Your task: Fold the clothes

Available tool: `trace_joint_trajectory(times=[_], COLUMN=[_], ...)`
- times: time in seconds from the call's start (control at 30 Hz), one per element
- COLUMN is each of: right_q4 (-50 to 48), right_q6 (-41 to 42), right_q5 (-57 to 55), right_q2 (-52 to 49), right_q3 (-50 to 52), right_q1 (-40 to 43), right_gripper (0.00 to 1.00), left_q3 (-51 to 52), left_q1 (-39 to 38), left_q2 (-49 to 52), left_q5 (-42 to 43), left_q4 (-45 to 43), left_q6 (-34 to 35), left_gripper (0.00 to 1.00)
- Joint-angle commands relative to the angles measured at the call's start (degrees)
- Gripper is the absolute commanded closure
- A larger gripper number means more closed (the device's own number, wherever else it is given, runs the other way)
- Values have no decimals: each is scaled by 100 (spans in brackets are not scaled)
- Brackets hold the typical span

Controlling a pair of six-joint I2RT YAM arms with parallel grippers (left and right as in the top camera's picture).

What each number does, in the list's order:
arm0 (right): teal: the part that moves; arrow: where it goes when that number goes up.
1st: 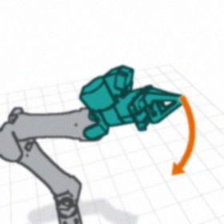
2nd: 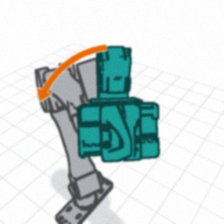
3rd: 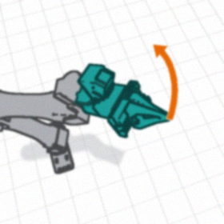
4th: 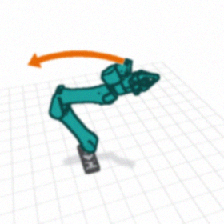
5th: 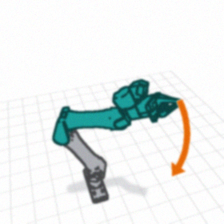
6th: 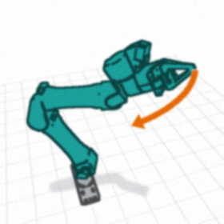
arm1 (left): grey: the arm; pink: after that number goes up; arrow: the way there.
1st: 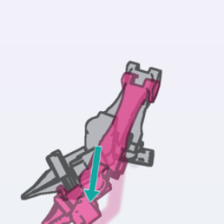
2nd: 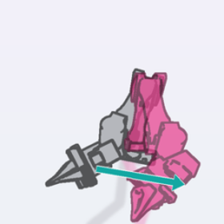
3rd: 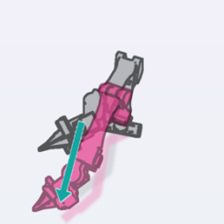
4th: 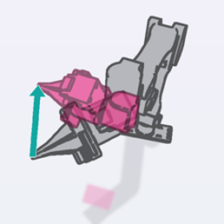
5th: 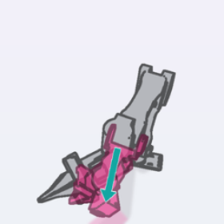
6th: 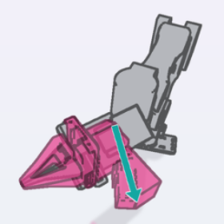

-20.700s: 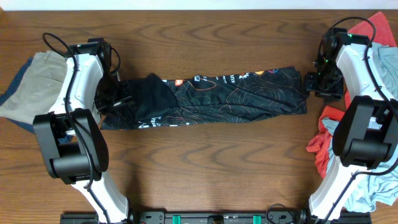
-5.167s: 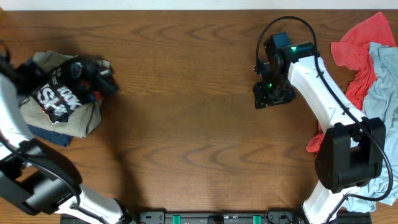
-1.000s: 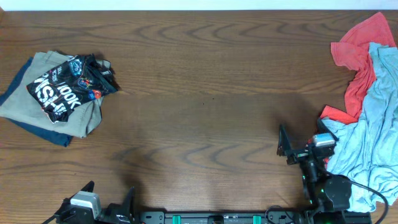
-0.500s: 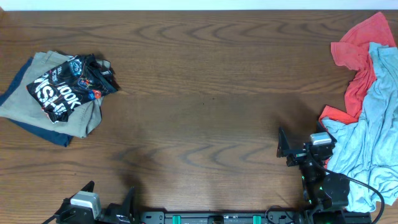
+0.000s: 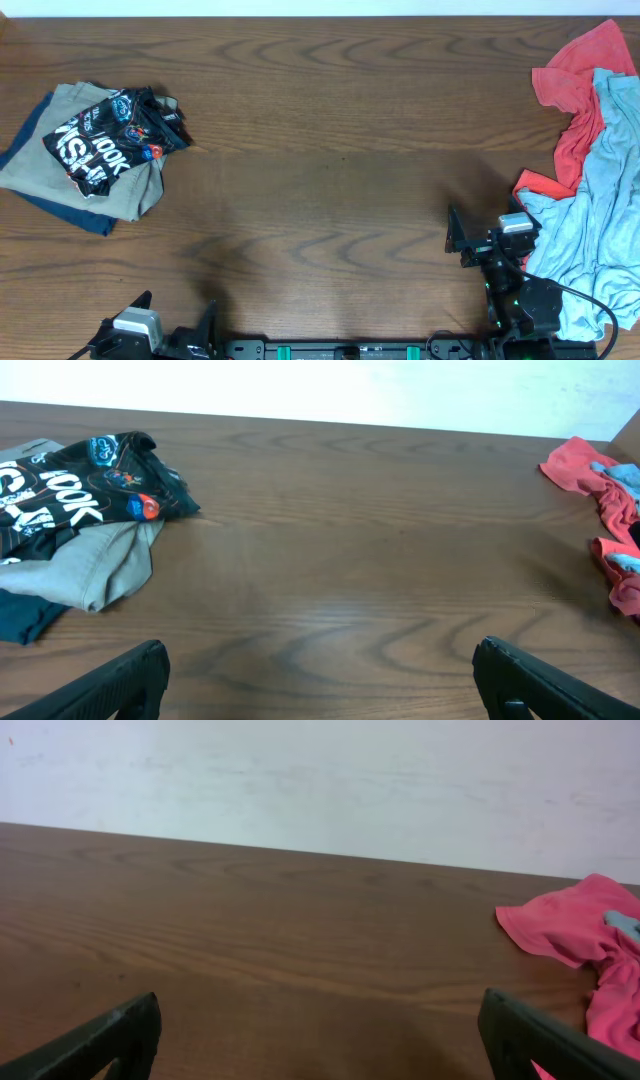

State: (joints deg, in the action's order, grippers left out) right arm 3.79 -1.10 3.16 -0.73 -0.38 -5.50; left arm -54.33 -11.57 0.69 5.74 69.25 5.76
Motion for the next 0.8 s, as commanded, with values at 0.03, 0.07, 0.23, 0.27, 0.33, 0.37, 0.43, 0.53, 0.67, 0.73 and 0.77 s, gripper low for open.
trace_joint_trajectory(times=[0.03,0.07,0.23,0.27,0.33,0.37,0.43,0.53,0.67,0.73,0.77], right_q4=[26,26,26,26,26,26,26,26,26,26,26], right_q6=[-87,-87,-87,-87,-87,-87,-87,-87,-87,-87,-87], right_q5=[-35,-35,-35,-35,-35,-35,-35,-35,-35,-35,-35], right_q2=[37,37,37,37,37,37,37,37,37,37,37], right_q3=[7,7,7,7,7,7,7,7,7,7,7], right_q1=[-57,-57,-57,-57,-57,-57,-57,-57,-57,-57,-57], right_gripper=[1,1,1,1,1,1,1,1,1,1,1], left_q3=[11,11,11,11,11,11,11,11,11,44,103], left_q1=[-2,-2,-2,-2,-2,-2,0,219,654,798,839], left_q2=[-11,-11,-11,-11,-11,-11,-11,-15,-22,-24,-31], left_q5=[-44,-44,-44,-44,-46,-46,-44,-44,-52,-59,-70], left_q4=[13,13,13,13,13,13,13,13,13,-46,-146], left_q6=[7,7,7,7,7,7,9,7,-46,-221,-319], left_gripper=[2,2,2,2,2,2,2,2,2,2,2])
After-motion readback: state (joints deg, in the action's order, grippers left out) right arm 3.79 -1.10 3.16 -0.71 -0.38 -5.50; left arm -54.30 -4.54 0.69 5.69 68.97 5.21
